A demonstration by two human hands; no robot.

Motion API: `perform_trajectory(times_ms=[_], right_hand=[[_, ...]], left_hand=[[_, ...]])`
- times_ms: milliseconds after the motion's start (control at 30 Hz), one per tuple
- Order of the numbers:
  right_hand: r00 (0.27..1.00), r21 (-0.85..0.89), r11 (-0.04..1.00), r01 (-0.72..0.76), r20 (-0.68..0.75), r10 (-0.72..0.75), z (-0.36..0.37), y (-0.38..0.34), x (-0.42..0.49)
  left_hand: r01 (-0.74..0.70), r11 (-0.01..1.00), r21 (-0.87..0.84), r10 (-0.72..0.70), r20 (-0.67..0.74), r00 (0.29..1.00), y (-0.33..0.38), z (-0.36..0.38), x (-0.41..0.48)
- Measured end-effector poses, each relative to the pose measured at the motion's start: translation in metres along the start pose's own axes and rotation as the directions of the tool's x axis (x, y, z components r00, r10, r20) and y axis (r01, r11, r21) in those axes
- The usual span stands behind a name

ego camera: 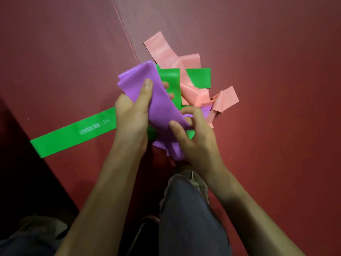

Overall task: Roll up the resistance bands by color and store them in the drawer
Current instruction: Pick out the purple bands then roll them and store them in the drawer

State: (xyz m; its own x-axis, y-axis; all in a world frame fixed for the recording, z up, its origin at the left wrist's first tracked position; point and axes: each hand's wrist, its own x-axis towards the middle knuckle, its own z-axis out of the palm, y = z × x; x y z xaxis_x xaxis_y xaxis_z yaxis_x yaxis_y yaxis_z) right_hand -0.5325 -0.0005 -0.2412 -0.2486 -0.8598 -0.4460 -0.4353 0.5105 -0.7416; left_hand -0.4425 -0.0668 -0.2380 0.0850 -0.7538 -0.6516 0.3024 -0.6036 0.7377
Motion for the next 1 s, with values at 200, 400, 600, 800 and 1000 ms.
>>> perform_trajectory(times_ms=[200,400,600,800,1000], right_hand=[[0.980,-0.089,0.991,0.102,0.179,-0.085,-0.025,-0.027,-0.016],[0.865,-0.638,0.732,0.239,0.483,0.139,-0.053,-0.062,-0.026],[0.874,-0.319,0.933,0.166,0.485,0.011,-0.104,-0.131,-0.047],[0.901,0.178,0.972,0.151,0.380,-0.210,-0.136,-0.210,-0.105],[0.932,0.259,0.950,0.173,0.269,-0.243,-0.144,-0.252,-0.154]], left_hand=[[-0.095,0.995,0.011,0.095,0.026,0.995,0.029,-0.004,-0.023],[-0.138,0.983,0.123,0.113,0.195,0.974,0.068,-0.011,-0.059],[-0.204,0.967,0.152,0.166,0.230,0.959,0.104,-0.012,-0.114],[-0.326,0.929,0.172,0.271,0.282,0.920,0.147,-0.013,-0.169],[-0.389,0.906,0.164,0.311,0.364,0.878,0.190,-0.027,-0.232]])
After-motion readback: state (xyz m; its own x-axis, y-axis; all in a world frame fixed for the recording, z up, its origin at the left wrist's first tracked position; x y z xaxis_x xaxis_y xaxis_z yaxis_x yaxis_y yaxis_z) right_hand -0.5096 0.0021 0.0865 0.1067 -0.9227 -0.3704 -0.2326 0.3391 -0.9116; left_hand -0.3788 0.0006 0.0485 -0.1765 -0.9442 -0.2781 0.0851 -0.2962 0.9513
